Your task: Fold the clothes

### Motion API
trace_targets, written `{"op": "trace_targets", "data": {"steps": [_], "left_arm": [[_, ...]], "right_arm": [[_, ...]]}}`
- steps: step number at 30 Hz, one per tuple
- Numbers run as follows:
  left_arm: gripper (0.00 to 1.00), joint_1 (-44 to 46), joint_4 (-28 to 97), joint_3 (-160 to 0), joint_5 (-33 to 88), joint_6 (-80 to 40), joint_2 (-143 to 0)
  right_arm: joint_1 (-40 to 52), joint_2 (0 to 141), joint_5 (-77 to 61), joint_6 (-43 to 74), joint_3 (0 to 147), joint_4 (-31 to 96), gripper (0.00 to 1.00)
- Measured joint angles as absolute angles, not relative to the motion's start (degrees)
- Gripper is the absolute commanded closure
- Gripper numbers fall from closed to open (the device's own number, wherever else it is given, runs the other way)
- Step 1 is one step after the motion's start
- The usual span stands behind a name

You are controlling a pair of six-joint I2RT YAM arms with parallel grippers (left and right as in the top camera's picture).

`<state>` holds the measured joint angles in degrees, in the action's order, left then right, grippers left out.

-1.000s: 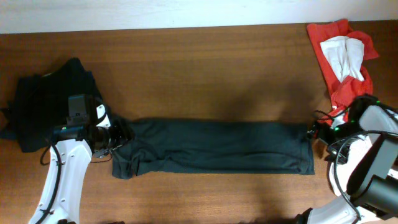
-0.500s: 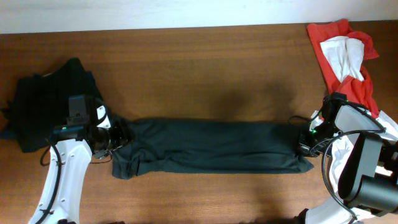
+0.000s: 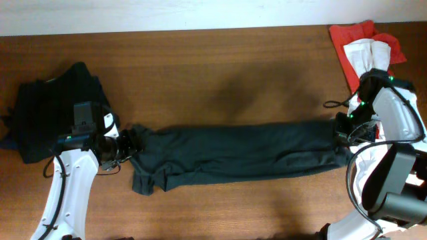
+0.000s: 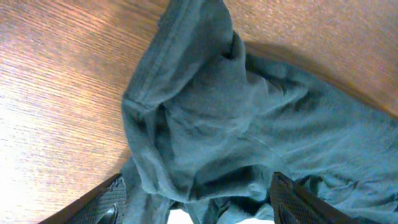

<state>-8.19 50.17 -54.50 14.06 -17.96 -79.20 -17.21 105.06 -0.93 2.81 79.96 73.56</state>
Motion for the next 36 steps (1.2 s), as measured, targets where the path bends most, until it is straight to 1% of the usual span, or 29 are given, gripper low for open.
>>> {"op": "trace_targets", "data": {"steps": [4,8,12,17,20,24,31,32,33,35,36], "left_arm": [[0.25,-8.19,50.15,-54.50,14.06,-17.96,-79.20],[0.25,-8.19,50.17,-54.50,13.43,-17.96,-79.20],[0.24,-8.19,50.17,-54.50,12.99,-17.96,-79.20],[0.23,-8.19,50.15,-54.50,12.97,-17.96,-79.20],[0.23,-8.19,50.17,-54.50,12.97,-17.96,-79.20],[0.23,-8.19,50.17,-54.50,12.82,-17.96,-79.20],[0.23,-8.19,50.28,-54.50,12.80,-17.96,-79.20],[0.23,-8.19,50.43,-54.50,12.80,-17.96,-79.20],[0.23,-8.19,50.43,-54.50,12.80,-17.96,-79.20],[0.23,-8.19,50.48,-54.50,12.80,-17.96,-79.20],[0.23,-8.19,50.52,-54.50,12.80,-17.96,-79.20]], "right_arm": [[-12.16,105.06,-2.87,2.55,80.16,75.35,0.96],[-4.27,105.08,-8.19,3.05,80.16,74.98,0.96],[6.94,105.08,-10.76,4.93,80.16,73.76,0.96],[17.10,105.08,-12.03,8.99,80.16,70.98,0.96],[20.32,105.21,-12.16,10.96,80.16,68.38,0.96],[23.33,106.04,-12.38,13.10,80.16,66.74,0.92],[24.75,106.15,-12.43,13.52,80.16,65.67,0.86],[24.93,106.15,-12.45,13.56,80.16,65.67,0.84],[25.10,106.15,-12.49,13.52,80.16,65.63,0.78],[25.82,106.15,-12.73,13.65,80.16,65.14,0.51],[26.04,106.15,-12.84,14.00,80.16,64.95,0.33]]}}
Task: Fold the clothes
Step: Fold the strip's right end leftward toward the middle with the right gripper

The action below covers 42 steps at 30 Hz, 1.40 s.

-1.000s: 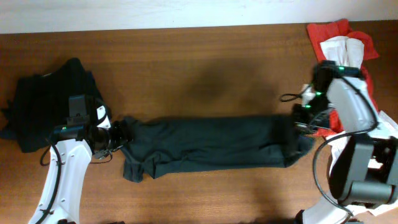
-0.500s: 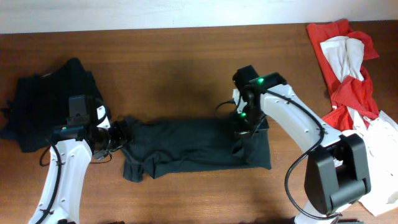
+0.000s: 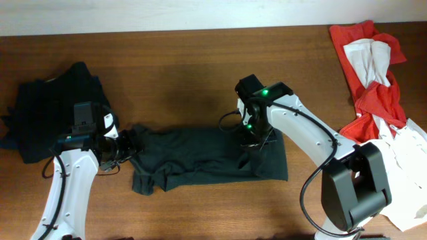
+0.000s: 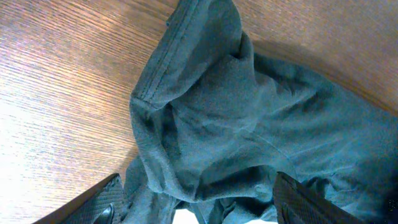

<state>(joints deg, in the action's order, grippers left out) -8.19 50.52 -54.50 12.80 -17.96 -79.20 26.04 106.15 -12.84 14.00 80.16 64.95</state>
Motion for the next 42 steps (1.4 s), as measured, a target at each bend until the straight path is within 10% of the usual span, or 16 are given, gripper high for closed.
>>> {"op": "trace_targets", "data": {"steps": [3,29,42], "left_arm": [[0.23,-8.19,50.65,-54.50,12.80,-17.96,-79.20],[0.19,-8.19,50.17,-54.50,12.53,-10.63,-87.90],[0.18,-8.19,50.17,-54.50,12.36,-10.04,-88.77]], "right_arm": [[27.07,106.15,-13.21,13.37,80.16,63.33,0.16],[21.26,106.15,-10.00,14.39,80.16,69.52,0.18],[34.98,106.39,-8.80,17.04,68.47,54.52,0.29]]}}
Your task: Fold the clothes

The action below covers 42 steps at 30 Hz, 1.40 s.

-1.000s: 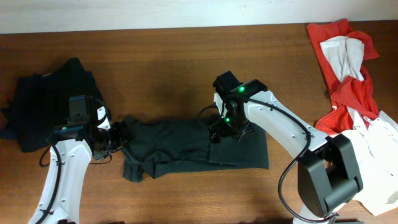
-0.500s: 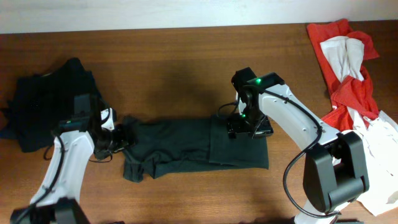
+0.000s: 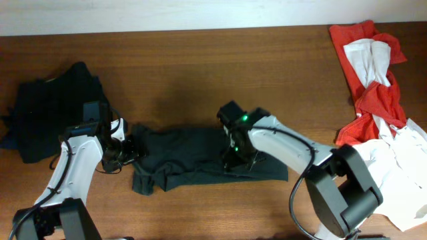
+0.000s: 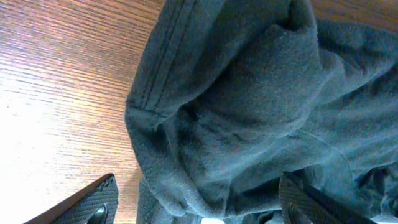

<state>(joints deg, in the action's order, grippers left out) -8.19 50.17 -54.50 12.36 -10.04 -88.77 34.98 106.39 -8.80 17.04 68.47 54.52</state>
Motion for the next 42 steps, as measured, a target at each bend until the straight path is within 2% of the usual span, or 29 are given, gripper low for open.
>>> {"op": "trace_targets", "data": {"steps": [1,4,7,16,25,30,32,35,40,42], "left_arm": [[0.18,-8.19,50.15,-54.50,12.38,-10.04,-88.77],[0.18,-8.19,50.17,-54.50,12.38,-10.04,-88.77],[0.18,-8.19,50.15,-54.50,12.38,-10.04,-88.77],[0.18,-8.19,50.15,-54.50,12.36,-10.04,-88.77],[0.18,-8.19,50.15,-54.50,12.36,-10.04,-88.77],[0.18,-8.19,50.15,-54.50,12.36,-10.04,-88.77],[0.18,-8.19,50.17,-54.50,12.38,-10.04,-88.77],[0.17,-8.19,50.15,-54.50,12.36,-10.04,-88.77],[0.13,-8.19,49.06,-54.50,12.34,-9.50,-88.77],[0.13,-8.19,47.81,-54.50,12.36,-8.49,-88.77]], "right_arm": [[35.66,106.41,-8.21,17.61,67.55,53.98,0.32],[36.95,106.41,-7.07,18.68,66.50,52.18,0.68],[37.34,106.41,-5.96,19.59,66.41,51.72,0.96],[37.34,106.39,-5.45,20.36,66.41,54.28,0.96],[37.34,105.16,-11.16,17.30,66.41,57.56,0.95],[37.34,105.16,-12.25,16.32,66.41,55.83,0.85],[37.32,105.16,-14.24,14.22,66.41,55.81,0.63],[37.34,105.16,-16.19,11.68,66.41,55.64,0.57],[37.34,104.44,-13.10,13.08,66.46,58.39,0.54],[37.34,102.89,-9.80,14.87,67.05,60.49,0.46]]}}
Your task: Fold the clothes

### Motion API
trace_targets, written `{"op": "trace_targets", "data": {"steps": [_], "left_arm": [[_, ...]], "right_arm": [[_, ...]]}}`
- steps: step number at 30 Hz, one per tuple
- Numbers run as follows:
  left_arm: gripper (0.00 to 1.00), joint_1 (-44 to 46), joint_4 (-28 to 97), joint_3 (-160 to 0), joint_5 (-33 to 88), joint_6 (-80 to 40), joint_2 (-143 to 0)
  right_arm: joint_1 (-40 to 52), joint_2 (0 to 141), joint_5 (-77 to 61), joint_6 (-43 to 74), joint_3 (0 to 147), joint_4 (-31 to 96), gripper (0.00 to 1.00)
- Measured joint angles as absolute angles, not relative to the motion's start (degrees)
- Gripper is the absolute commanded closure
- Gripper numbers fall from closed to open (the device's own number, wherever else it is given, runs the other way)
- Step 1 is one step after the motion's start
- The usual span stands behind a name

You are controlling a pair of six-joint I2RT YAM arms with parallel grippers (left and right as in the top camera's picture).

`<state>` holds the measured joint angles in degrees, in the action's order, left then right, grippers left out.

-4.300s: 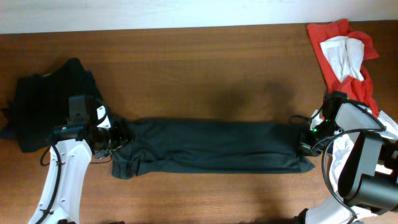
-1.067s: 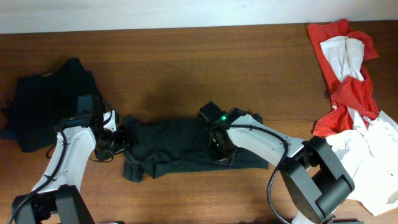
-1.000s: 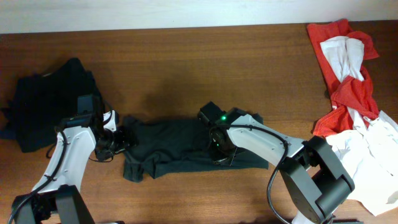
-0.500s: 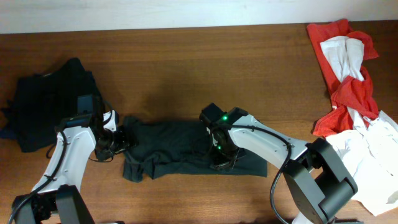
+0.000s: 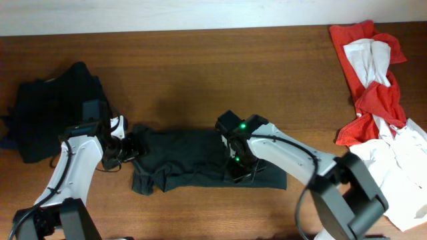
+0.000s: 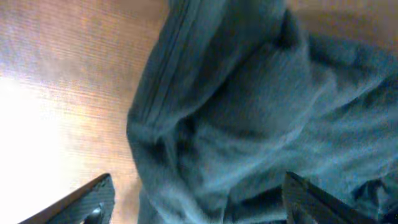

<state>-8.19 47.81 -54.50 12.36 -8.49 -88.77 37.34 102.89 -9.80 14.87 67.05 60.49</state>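
Observation:
A dark teal garment lies folded over itself across the middle of the wooden table. My left gripper is at the garment's left end. In the blurred left wrist view its fingers stand wide apart, and the bunched hem of the garment fills the space ahead of the gripper. My right gripper is low on the folded cloth, right of its middle. Its fingers are hidden under the wrist, so their state does not show.
A heap of black clothes lies at the left edge, close behind the left arm. Red and white clothes are piled at the back right, with a white garment at the front right.
My right gripper has shifted a little toward the front edge on the folded cloth. The left gripper stays at the left end, and its view has blurred.
The garment first lay stretched full length, left gripper at its left end, right gripper at its right end. Then the right end was over the middle with the right gripper. After that the gripper was lower and further left, and now sits on the doubled cloth.

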Motion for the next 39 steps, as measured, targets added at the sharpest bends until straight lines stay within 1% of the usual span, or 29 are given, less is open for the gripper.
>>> {"op": "trace_targets", "data": {"steps": [2,6,9,11,13,15,17,18,19,20,25,28,30,32,34,36,39], "left_arm": [[0.13,-8.19,46.83,-54.50,12.21,-6.59,-88.79],[0.15,-8.19,45.60,-54.50,11.94,-3.84,-91.53],[0.21,-8.16,45.60,-54.50,13.15,-3.11,-95.53],[0.30,-7.88,45.56,-54.50,14.87,-2.59,-98.26],[0.41,-7.27,45.60,-54.63,16.29,-2.11,-99.33],[0.54,-5.56,45.50,-54.72,17.74,-0.80,-99.90],[0.78,-3.66,45.45,-54.74,18.61,-0.38,-100.12],[0.92,-2.48,45.06,-54.72,18.90,0.01,-100.36],[0.98,-1.67,44.69,-54.72,19.11,0.19,-100.53],[0.99,-1.08,44.34,-54.72,19.25,0.10,-100.57],[1.00,-0.45,44.36,-54.96,19.27,0.43,-100.60],[0.99,-2.48,52.31,-59.66,14.26,-0.10,-100.92],[1.00,-5.02,57.74,-65.87,9.56,-1.37,-101.23],[1.00,-6.96,63.83,-72.29,7.55,-2.04,-101.71],[1.00,-8.82,67.07,-80.25,5.48,-2.79,-101.69],[1.00,-8.78,70.43,-84.51,4.84,-2.90,-101.71],[1.00,-5.56,75.20,-89.89,4.82,-3.05,-101.69]], "right_arm": [[37.32,100.03,-6.24,16.78,68.62,61.78,0.44],[35.70,95.09,-3.51,18.06,70.65,63.31,0.44],[31.99,94.70,-2.72,19.05,70.72,65.71,0.44],[28.40,94.70,-2.26,19.53,70.72,66.54,0.44],[25.50,94.70,-2.17,19.55,70.72,67.53,0.44],[21.23,94.70,-1.93,19.51,70.72,68.31,0.44],[17.45,94.70,-1.80,19.38,70.72,68.82,0.44],[15.22,94.70,-1.69,19.05,70.72,69.06,0.44],[13.52,94.70,-1.69,18.68,70.72,69.19,0.44],[12.27,94.70,-1.65,18.20,70.72,69.30,0.44],[4.27,94.70,-1.50,15.14,70.72,70.37,0.44],[-0.82,94.70,-1.48,12.84,70.72,70.89,0.43],[-2.09,94.70,-1.48,12.14,70.72,71.02,0.43],[-3.60,94.70,-1.48,11.64,70.72,70.98,0.42],[-4.56,94.70,-1.45,11.40,70.72,70.91,0.42],[-4.84,94.70,-1.45,11.09,70.72,70.81,0.42],[-4.84,94.70,-1.45,10.31,70.72,70.67,0.42]]}}
